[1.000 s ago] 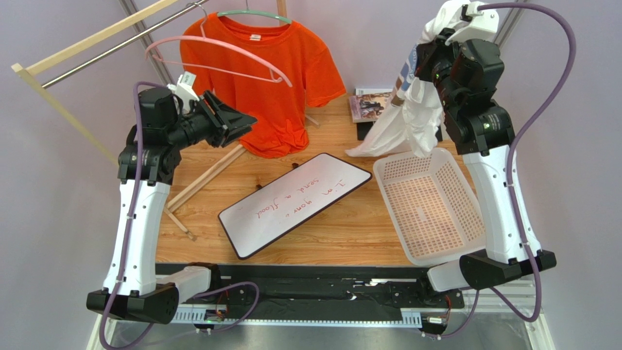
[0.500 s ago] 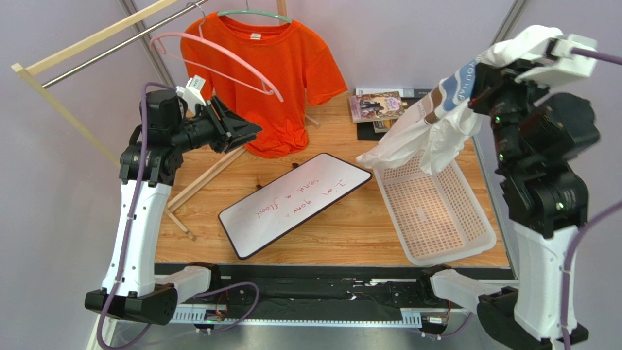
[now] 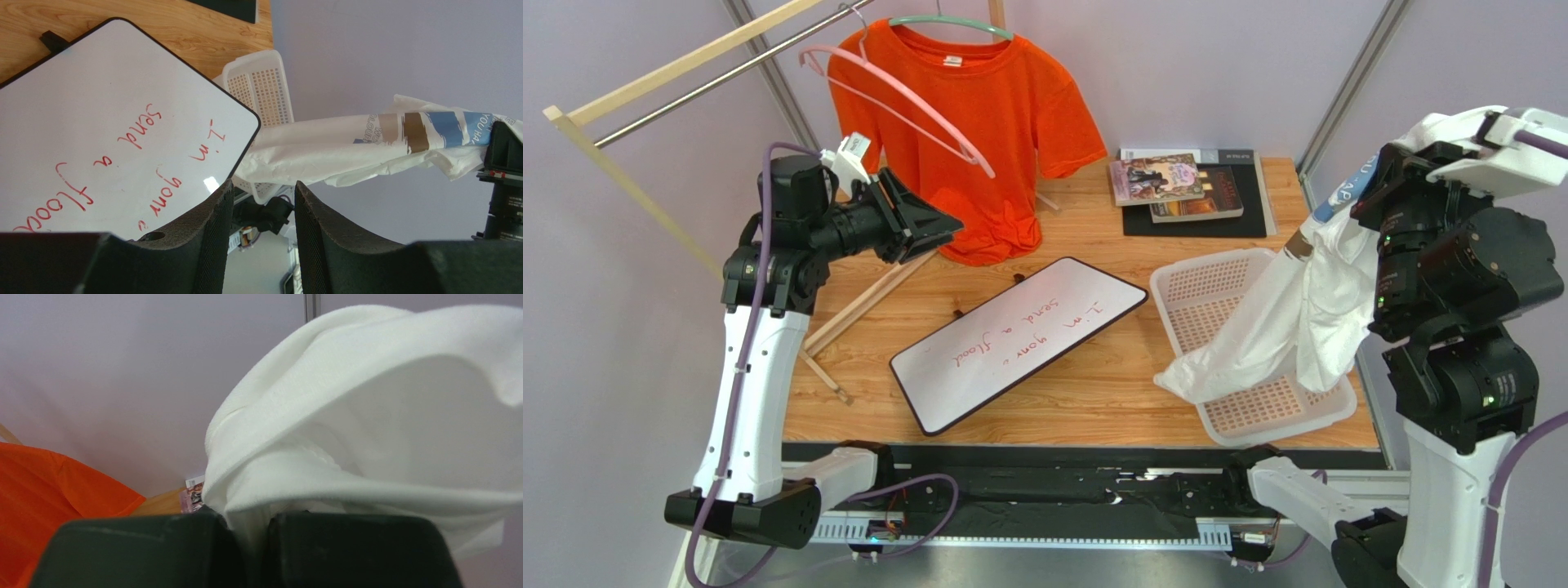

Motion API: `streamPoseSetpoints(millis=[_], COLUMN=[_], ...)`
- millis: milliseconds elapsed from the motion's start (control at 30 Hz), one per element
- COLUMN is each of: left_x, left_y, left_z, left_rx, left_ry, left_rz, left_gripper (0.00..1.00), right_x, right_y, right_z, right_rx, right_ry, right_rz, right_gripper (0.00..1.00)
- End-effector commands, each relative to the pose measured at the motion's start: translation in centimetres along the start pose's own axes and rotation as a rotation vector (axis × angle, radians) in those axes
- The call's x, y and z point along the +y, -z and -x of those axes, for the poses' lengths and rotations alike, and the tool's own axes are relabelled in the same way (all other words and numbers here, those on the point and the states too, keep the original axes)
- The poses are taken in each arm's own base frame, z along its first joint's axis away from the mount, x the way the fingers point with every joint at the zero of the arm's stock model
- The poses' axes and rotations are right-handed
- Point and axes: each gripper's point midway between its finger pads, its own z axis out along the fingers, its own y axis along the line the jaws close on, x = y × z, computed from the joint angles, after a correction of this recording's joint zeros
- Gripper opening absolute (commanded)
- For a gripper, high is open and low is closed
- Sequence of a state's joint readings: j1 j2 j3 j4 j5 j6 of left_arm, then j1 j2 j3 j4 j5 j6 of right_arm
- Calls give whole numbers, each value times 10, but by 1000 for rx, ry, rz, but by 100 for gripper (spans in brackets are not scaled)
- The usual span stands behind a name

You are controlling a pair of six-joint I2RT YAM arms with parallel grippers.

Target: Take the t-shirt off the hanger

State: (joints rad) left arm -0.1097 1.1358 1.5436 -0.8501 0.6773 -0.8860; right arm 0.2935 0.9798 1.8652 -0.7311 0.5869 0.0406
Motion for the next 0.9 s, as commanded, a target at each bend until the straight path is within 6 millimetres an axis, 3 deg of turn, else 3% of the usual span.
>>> streamPoseSetpoints(millis=[0,233,400,433,500,533,633,733,833,867], left_x=[-13,-16,-17,-17,-17,-16,-12,-7,-8,-7], left_y=[9,12,10,11,11,11,11,9,8,7], left_z=[-2,-2,1,1,0,-1,-5,-7,-6,-6], left_rx=[-2,-9,-7,-7,-5,-1,7,18,18,19], left_ry=[-40,-42,-49,-51,-54,-53,-46,-37,-36,-35], left_rz=[-35,-35,-34,-34,-36,-33,-24,-17,-16,-15], left_gripper=[47,47,47,47,47,47,47,47,47,47], right_x=[-14,-20,-10,-6,-6,-6,-18,-36,-39,-37], right_y=[1,3,-9,-17,-18,-22,-22,-20,-25,-24], right_z=[36,74,53,31,6,-18,-63,-94,-149,-178], right_rx=[-92,-189,-148,-102,-45,8,112,167,279,343], right_ry=[21,34,44,65,66,92,141,179,242,249], right_rz=[-69,-97,-85,-85,-81,-94,-162,-273,-306,-301], right_gripper=[0,0,0,0,0,0,0,0,0,0])
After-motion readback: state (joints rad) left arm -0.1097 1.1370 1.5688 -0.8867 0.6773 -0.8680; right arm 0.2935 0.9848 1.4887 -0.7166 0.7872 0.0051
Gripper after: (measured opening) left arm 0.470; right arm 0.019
